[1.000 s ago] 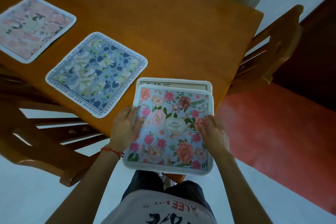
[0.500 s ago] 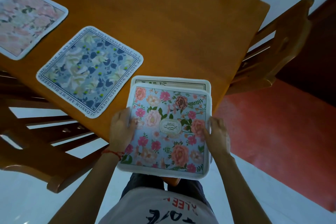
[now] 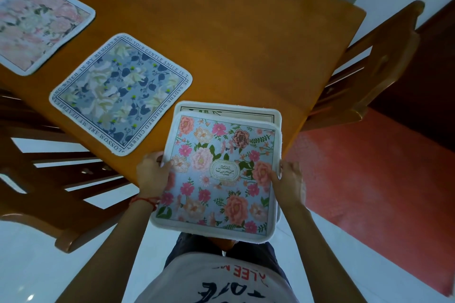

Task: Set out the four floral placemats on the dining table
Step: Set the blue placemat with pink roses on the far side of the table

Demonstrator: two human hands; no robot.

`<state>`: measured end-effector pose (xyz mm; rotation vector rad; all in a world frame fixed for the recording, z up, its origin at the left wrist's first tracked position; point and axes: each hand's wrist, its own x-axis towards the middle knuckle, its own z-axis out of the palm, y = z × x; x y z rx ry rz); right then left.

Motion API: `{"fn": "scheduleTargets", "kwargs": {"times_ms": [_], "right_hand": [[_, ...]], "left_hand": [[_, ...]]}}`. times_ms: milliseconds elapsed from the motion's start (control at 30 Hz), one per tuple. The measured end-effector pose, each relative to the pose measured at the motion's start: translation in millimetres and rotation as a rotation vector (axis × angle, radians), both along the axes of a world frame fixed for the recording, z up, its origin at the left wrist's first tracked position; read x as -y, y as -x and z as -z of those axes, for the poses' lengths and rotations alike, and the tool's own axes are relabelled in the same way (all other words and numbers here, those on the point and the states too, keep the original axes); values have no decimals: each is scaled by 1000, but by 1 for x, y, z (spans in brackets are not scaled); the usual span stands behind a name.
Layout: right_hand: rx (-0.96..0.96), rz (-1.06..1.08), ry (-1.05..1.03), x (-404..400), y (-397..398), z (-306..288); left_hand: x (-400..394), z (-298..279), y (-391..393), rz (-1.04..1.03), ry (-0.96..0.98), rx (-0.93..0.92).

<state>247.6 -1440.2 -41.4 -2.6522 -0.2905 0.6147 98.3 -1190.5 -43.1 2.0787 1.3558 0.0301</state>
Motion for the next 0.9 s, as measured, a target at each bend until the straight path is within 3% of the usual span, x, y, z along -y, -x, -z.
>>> {"fn": "scheduleTargets", "kwargs": {"times_ms": [567, 900], "right_hand": [[8, 54, -28, 14, 18, 9], [-25, 221, -157, 35, 19, 12]], "left_hand": [[0, -17, 8, 18, 8, 70], [19, -21, 0, 68, 42, 81]]}}
